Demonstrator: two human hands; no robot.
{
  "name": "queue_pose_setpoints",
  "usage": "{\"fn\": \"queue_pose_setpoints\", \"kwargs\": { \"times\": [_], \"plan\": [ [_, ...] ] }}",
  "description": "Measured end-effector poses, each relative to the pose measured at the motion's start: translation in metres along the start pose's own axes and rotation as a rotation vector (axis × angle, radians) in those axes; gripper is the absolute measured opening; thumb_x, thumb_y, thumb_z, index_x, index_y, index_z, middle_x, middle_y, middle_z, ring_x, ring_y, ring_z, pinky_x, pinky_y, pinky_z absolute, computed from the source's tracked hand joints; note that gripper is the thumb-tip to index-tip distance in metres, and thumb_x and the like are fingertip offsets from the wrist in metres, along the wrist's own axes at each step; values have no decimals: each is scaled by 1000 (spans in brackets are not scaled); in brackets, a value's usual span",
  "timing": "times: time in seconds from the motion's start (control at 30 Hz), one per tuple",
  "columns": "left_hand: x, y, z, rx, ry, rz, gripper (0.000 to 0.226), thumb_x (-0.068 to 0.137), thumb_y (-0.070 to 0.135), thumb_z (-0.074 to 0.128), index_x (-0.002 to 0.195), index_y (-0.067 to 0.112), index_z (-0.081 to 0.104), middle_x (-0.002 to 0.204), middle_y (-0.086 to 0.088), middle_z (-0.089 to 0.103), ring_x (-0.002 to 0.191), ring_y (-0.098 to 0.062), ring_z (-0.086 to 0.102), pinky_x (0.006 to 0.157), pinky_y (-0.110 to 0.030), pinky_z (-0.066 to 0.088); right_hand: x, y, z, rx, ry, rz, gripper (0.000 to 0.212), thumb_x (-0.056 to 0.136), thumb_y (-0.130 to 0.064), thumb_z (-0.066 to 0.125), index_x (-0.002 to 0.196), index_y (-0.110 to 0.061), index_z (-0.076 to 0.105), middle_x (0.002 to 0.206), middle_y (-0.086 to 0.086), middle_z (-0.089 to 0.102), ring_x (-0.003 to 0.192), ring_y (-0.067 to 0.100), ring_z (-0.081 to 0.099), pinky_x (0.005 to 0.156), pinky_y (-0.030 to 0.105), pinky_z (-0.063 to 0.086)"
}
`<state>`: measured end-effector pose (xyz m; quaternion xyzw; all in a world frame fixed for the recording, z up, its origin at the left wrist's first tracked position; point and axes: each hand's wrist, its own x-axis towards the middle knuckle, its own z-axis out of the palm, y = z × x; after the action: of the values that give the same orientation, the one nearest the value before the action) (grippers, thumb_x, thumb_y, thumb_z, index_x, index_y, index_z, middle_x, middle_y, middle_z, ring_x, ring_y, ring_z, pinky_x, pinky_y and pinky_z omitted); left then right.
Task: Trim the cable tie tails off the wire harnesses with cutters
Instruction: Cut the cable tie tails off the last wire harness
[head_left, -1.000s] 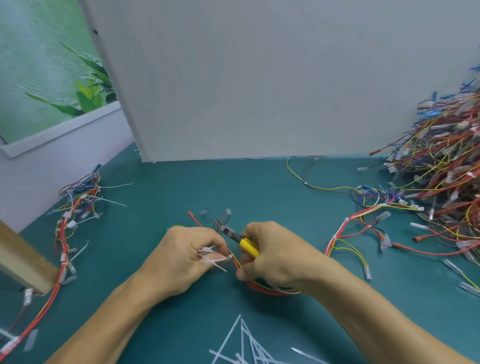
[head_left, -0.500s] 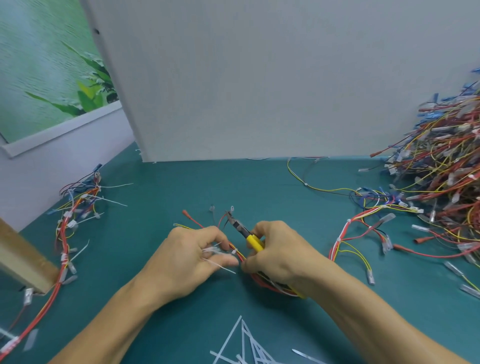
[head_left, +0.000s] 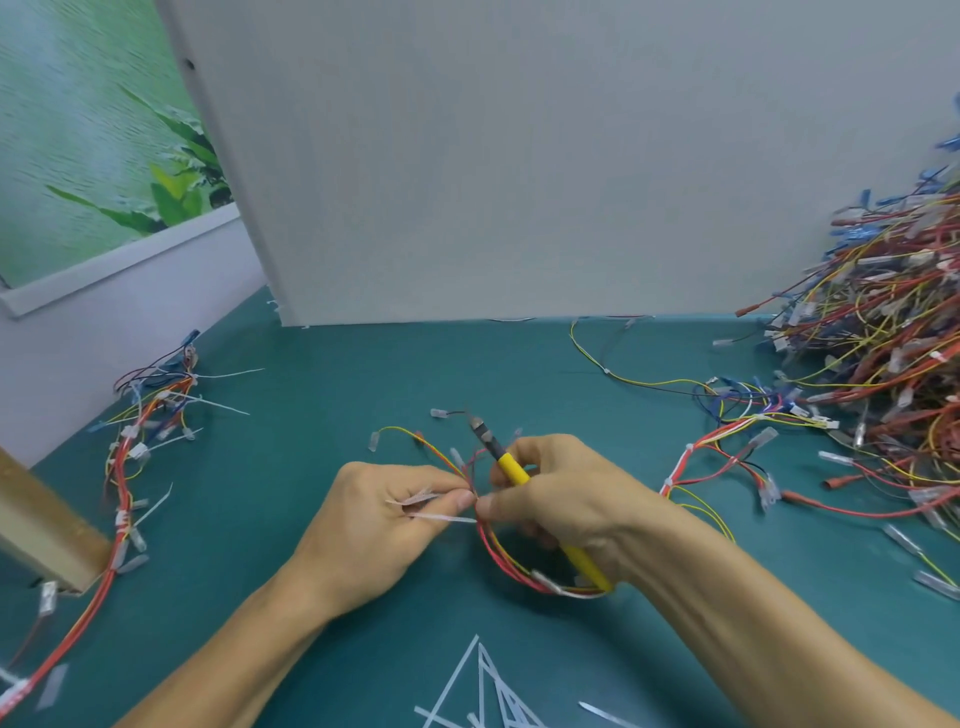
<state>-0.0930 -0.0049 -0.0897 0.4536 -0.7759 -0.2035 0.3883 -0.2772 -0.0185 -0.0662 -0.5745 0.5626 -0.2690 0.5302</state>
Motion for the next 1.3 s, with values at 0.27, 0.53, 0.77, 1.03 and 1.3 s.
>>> {"fn": "queue_pose_setpoints", "kwargs": {
  "times": [0.27,0.53,0.77,1.03,1.3],
  "plan": [
    [1,9,-1,256,-46,357,21,87,28,60,81,16,76,61,9,54,52,-6,46,51,-17,41,3,1,1,44,84,-27,19,80,-6,73,76,-16,57,55,-2,55,48,12,48,46,22,38],
    [8,15,-3,432,-7,676,31,94,18,57,70,5,72,56,-4,43,52,-22,41,62,-37,50,5,1,3,-145,7,-61,18,80,-9,68,84,-22,56,64,3,58,60,19,53,61,31,44],
    [6,9,-2,334,-260,466,24,90,28,59,76,14,74,61,-1,51,52,-12,48,47,-20,45,7,1,1,-100,-5,-22,19,81,-6,69,85,-19,55,61,6,56,59,19,51,58,32,44],
    [7,6,-3,408,-205,526,28,90,26,55,77,11,74,58,-3,50,52,-20,52,61,-21,47,10,1,0,-65,71,19,23,78,-5,73,84,-16,54,62,5,53,51,17,48,48,25,40],
    [1,11,-2,373,-153,497,24,91,22,59,80,6,73,59,-3,50,52,-17,46,52,-21,49,8,3,4,-233,40,28,17,75,-14,70,85,-18,58,55,-1,52,47,13,47,49,24,40]
  ]
}}
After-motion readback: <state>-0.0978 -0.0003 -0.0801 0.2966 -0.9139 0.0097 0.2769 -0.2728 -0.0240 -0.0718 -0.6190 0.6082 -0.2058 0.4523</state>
